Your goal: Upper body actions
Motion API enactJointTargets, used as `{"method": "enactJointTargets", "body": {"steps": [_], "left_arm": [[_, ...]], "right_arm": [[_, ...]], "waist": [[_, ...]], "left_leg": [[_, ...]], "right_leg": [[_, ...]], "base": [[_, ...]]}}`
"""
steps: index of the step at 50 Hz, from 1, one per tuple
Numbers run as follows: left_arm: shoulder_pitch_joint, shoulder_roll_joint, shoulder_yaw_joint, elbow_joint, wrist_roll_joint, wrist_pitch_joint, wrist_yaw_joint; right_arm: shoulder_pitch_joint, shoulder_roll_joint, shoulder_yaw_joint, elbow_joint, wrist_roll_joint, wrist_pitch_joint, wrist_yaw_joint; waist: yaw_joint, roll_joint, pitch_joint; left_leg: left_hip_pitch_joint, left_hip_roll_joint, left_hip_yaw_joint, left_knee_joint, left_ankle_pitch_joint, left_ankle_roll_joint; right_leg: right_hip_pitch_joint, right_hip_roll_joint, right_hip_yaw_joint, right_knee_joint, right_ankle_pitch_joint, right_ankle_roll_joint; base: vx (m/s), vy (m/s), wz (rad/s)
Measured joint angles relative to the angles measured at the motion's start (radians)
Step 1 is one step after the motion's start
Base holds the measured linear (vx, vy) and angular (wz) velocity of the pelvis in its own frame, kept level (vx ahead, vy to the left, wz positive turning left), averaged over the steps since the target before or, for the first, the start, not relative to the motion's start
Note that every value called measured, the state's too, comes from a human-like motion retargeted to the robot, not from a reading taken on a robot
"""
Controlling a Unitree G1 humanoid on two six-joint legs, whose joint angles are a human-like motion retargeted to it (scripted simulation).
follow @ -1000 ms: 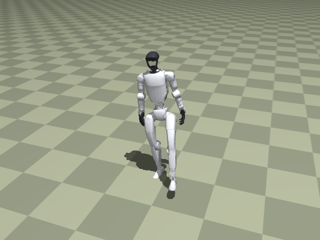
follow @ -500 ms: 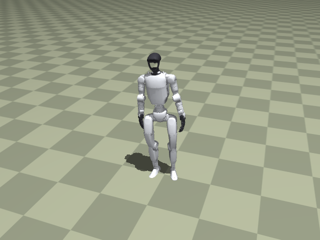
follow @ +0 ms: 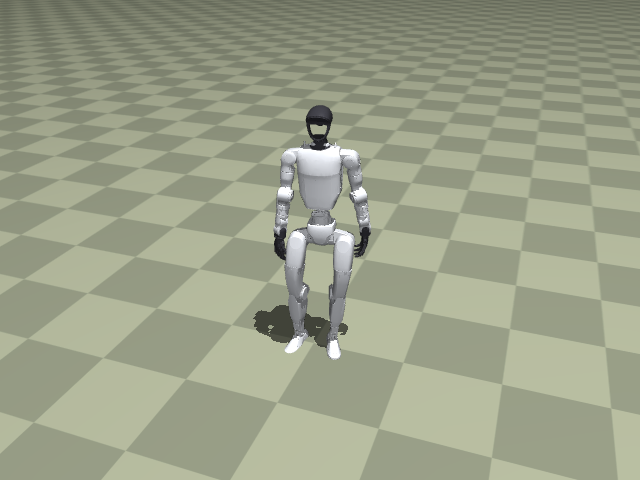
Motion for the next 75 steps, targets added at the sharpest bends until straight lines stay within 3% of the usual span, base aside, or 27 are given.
{"method": "enactJointTargets", "body": {"steps": [3,6,8,17,27,33,40,50,55,58,61,66,75], "left_arm": [[-0.008,-0.001,0.017,-0.001,-0.027,0.0,0.006],[-0.035,0.012,0.01,0.009,-0.045,0.008,0.016],[-0.052,0.022,0.003,0.016,-0.042,0.021,0.023],[-0.113,0.028,-0.043,-0.007,-0.048,0.013,0.018],[-0.189,0.007,-0.143,-0.014,-0.039,0.004,-0.005],[-0.176,-0.007,-0.161,-0.061,-0.017,-0.022,-0.008],[-0.155,0.003,-0.121,-0.005,-0.022,-0.013,-0.002],[-0.076,0.01,-0.054,0.061,-0.008,0.021,-0.012],[-0.062,0.021,-0.033,0.06,-0.003,0.028,-0.031],[-0.063,0.028,-0.035,0.06,-0.008,0.04,-0.032],[-0.084,0.014,-0.036,0.056,-0.032,0.044,-0.015],[-0.101,-0.027,-0.044,0.009,-0.096,-0.004,-0.01],[-0.145,-0.029,-0.113,-0.045,-0.041,0.002,-0.008]], "right_arm": [[0.019,-0.009,-0.04,-0.018,0.024,-0.011,-0.008],[0.021,-0.01,-0.076,-0.033,0.069,-0.018,-0.025],[0.025,-0.01,-0.1,-0.036,0.102,-0.028,-0.033],[0.055,-0.031,-0.139,-0.002,0.171,-0.066,-0.059],[0.077,-0.029,-0.146,0.003,0.196,-0.065,-0.071],[0.101,-0.015,-0.136,0.018,0.212,-0.061,-0.09],[0.089,-0.005,-0.117,0.016,0.216,-0.071,-0.148],[0.053,0.005,-0.058,-0.071,0.16,-0.14,-0.285],[0.022,0.008,-0.036,-0.088,0.166,-0.17,-0.288],[0.022,0.012,-0.025,-0.078,0.159,-0.167,-0.265],[0.016,0.01,-0.034,-0.075,0.139,-0.159,-0.255],[0.011,0.004,-0.016,-0.086,0.118,-0.163,-0.26],[0.039,-0.004,-0.02,-0.026,0.121,-0.143,-0.262]], "waist": [[-0.007,0.024,0.012],[-0.029,0.067,0.049],[-0.067,0.08,0.067],[-0.198,0.049,0.122],[-0.318,0.101,0.216],[-0.333,0.086,0.209],[-0.257,0.044,0.139],[-0.173,0.043,0.041],[-0.126,-0.002,0.036],[-0.068,-0.031,0.026],[-0.03,-0.028,0.015],[-0.08,-0.003,0.038],[-0.103,0.019,0.033]], "left_leg": [[0.007,0.016,-0.018,0.009,-0.007,0.009],[0.018,0.062,-0.039,0.018,-0.003,0.015],[0.021,0.075,-0.07,0.02,0.004,0.02],[0.056,0.037,-0.152,0.015,0.01,0.065],[0.079,0.098,-0.203,0.012,0.032,0.099],[0.1,0.09,-0.215,0.017,0.02,0.095],[0.083,0.047,-0.156,0.021,-0.003,0.095],[0.011,0.047,-0.067,0.004,-0.009,0.068],[-0.004,0.013,-0.015,0.01,-0.012,0.051],[0.011,-0.004,0.031,-0.003,-0.013,0.037],[-0.01,0.011,0.05,-0.003,-0.008,0.024],[-0.014,0.029,0.03,-0.007,0.009,0.014],[-0.021,0.063,0.013,-0.016,0.028,-0.02]], "right_leg": [[-0.052,0.0,-0.005,0.149,0.052,-0.026],[-0.137,0.024,0.026,0.364,0.092,-0.114],[-0.19,0.049,0.055,0.415,0.105,-0.113],[-0.451,0.047,0.054,0.039,0.097,-0.069],[-0.676,0.047,0.091,-0.027,0.089,-0.114],[-0.579,0.052,0.096,-0.033,0.108,-0.107],[-0.388,0.07,0.065,0.004,0.142,-0.076],[-0.11,0.1,0.058,0.066,0.188,-0.06],[0.01,0.06,0.009,-0.028,0.043,0.012],[0.017,0.069,0.047,-0.106,0.076,-0.03],[-0.017,0.065,0.069,-0.11,0.096,-0.021],[-0.019,0.083,0.043,-0.101,0.085,-0.043],[-0.031,0.108,0.026,-0.105,0.087,-0.07]], "base": [[0.08,0.26,0.11],[-0.01,0.18,0.22],[-0.04,0.12,0.76],[0.0,0.04,0.53],[-0.03,0.03,0.33],[0.02,-0.01,0.03],[0.06,-0.05,-0.41],[-0.01,-0.07,-0.52],[-0.03,-0.13,-0.49],[0.0,-0.16,-0.66],[-0.12,-0.15,-0.35],[-0.05,-0.13,0.2],[-0.05,-0.14,0.08]]}}
